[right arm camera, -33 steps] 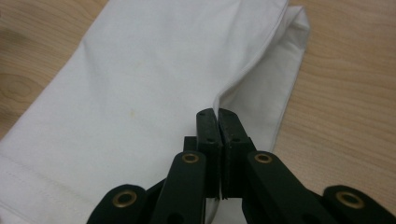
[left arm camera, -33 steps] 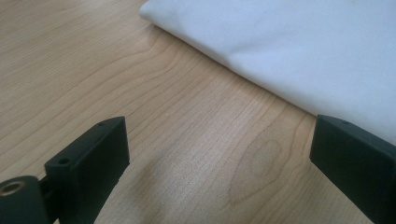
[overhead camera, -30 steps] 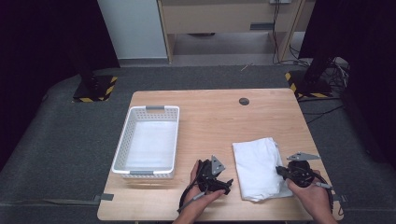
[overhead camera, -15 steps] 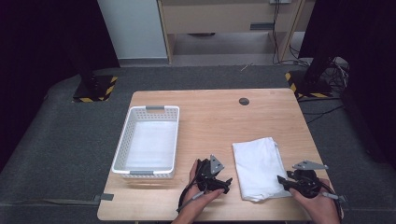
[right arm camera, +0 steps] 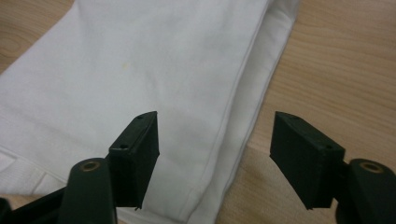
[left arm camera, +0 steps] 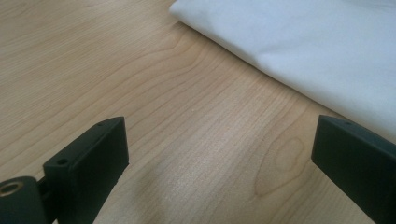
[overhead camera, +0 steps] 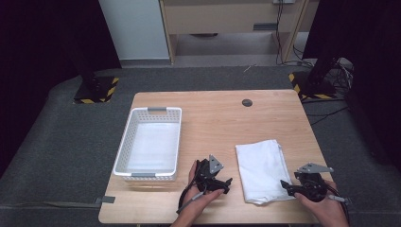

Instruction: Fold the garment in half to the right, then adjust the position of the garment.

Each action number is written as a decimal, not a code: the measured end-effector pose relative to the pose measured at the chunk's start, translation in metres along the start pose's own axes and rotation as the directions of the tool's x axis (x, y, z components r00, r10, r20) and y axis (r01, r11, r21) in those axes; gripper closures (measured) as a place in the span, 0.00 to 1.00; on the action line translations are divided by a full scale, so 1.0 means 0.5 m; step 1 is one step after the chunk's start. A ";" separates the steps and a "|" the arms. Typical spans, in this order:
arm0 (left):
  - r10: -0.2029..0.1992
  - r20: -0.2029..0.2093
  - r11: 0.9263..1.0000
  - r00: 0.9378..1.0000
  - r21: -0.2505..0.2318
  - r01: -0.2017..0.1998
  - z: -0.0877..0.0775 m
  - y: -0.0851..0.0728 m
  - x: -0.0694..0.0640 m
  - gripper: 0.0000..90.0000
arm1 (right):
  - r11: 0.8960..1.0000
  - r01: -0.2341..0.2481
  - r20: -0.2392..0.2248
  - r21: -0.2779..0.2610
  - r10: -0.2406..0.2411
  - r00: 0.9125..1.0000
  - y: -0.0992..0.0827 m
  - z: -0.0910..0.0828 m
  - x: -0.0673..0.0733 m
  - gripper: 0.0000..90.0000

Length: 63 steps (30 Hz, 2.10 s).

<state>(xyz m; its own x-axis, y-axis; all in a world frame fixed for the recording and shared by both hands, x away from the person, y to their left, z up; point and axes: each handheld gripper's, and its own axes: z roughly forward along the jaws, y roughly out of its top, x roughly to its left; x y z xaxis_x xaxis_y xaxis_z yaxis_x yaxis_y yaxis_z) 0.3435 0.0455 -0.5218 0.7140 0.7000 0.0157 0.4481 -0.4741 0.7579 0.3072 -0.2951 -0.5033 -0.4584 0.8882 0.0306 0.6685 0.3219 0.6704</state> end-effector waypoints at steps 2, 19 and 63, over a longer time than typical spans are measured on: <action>-0.006 -0.002 1.000 1.000 0.000 0.006 -0.001 -0.001 0.004 0.03 | 1.000 0.015 -0.009 -0.007 -0.015 1.000 0.008 0.002 0.000 0.29; -0.040 -0.015 0.999 0.999 -0.006 0.040 -0.006 -0.004 0.027 0.03 | 0.989 0.141 -0.039 -0.042 -0.142 0.989 0.072 0.035 0.026 0.08; -0.143 -0.037 0.990 0.989 -0.017 0.143 -0.047 -0.001 0.060 0.03 | 0.994 0.108 -0.056 -0.027 -0.109 0.992 0.060 0.151 0.190 0.01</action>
<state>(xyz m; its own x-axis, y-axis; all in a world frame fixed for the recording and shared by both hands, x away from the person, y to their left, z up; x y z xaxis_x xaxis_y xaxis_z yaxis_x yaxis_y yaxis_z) 0.3522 0.0792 -0.5066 0.6217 0.7802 -0.0688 0.5363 -0.3600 0.7634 0.3278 -0.1762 -0.5362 -0.5606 0.8281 -0.0011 0.5990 0.4065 0.6899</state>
